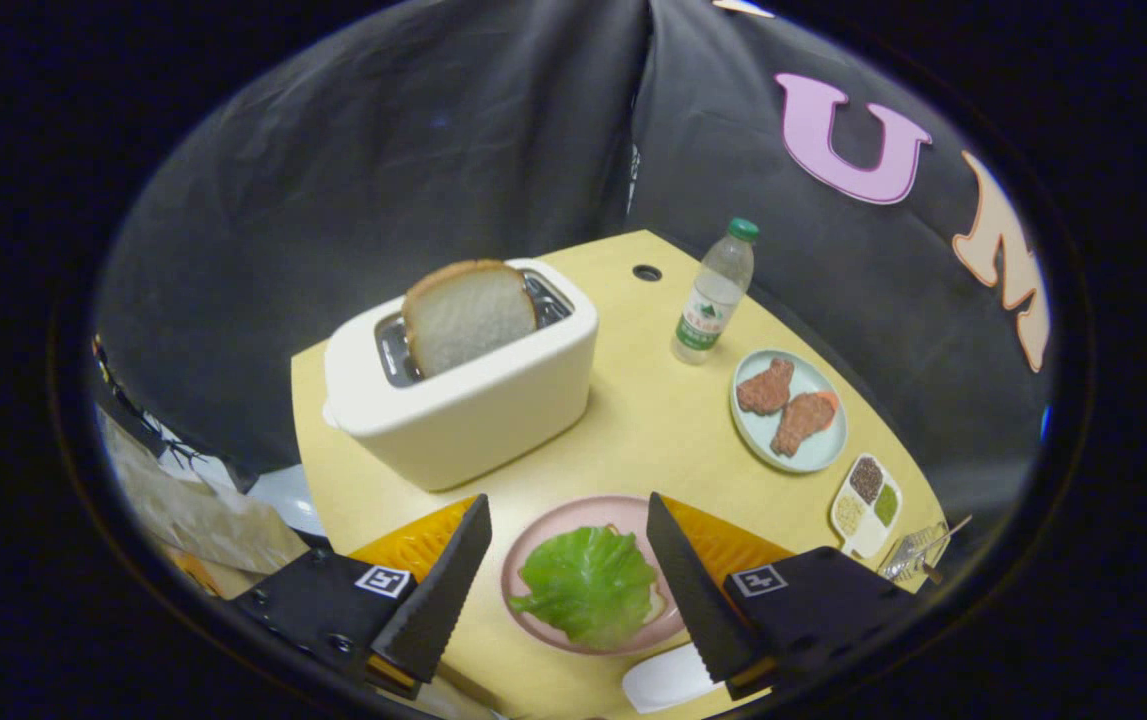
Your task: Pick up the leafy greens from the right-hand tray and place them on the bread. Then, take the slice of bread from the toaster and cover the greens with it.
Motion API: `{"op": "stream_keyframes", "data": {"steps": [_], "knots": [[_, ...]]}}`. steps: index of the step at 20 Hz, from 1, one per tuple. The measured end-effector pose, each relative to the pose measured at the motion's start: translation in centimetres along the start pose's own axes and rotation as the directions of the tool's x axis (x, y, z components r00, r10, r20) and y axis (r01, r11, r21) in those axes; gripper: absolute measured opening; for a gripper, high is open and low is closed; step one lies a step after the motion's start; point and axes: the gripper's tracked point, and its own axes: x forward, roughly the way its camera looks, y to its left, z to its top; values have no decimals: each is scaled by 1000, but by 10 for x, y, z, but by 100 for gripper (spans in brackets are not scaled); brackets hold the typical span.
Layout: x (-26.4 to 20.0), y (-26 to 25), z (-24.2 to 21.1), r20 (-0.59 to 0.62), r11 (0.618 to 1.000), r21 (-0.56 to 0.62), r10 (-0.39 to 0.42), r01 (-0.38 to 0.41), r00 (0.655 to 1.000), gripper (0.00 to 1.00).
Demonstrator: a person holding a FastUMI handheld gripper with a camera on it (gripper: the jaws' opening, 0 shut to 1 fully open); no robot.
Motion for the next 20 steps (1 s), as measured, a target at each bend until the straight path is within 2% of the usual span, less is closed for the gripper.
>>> {"op": "stream_keyframes", "data": {"steps": [12,16,20], "knots": [[21,60,98,62,984,112,130,-136,990,99],[40,74,120,82,972,178,142,-155,986,99],[64,71,124,58,972,210,100,-110,993,99]]}}
